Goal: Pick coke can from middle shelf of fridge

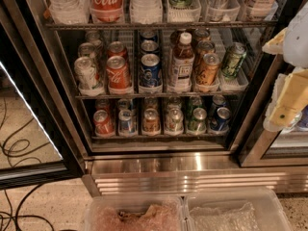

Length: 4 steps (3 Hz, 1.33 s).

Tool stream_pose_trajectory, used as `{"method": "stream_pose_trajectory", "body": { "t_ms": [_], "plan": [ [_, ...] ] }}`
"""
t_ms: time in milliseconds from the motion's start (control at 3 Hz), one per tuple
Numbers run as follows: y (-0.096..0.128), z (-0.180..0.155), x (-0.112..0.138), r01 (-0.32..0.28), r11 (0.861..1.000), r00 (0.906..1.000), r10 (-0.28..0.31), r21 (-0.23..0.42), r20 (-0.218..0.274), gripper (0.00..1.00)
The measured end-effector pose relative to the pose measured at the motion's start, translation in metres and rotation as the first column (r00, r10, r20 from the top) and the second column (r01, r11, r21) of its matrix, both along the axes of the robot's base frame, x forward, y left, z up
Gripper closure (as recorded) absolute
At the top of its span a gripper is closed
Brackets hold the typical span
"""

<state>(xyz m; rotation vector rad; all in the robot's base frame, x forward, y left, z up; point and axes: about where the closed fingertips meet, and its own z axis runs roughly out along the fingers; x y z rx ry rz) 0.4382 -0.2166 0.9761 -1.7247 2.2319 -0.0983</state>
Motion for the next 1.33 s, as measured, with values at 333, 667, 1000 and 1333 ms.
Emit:
{"method": "stream_pose_trajectory", "body": {
  "t_ms": [333,667,1000,1333],
  "plan": [
    [0.000,0.002,0.002,0.002,1.000,0.9999,-0.002,0.004,0.017,0.00],
    [0.003,0.000,0.002,0.015,0.997,0.9971,-0.021,0.074,0.073,0.00],
    [0.017,-0.016,-0.028,-0.013,0.984,0.9893,-0.014,0.180,0.146,0.00],
    [0.028,-0.061,-0.053,-0.046,0.959,0.9791,-0.013,0.279,0.203,0.00]
  ]
}}
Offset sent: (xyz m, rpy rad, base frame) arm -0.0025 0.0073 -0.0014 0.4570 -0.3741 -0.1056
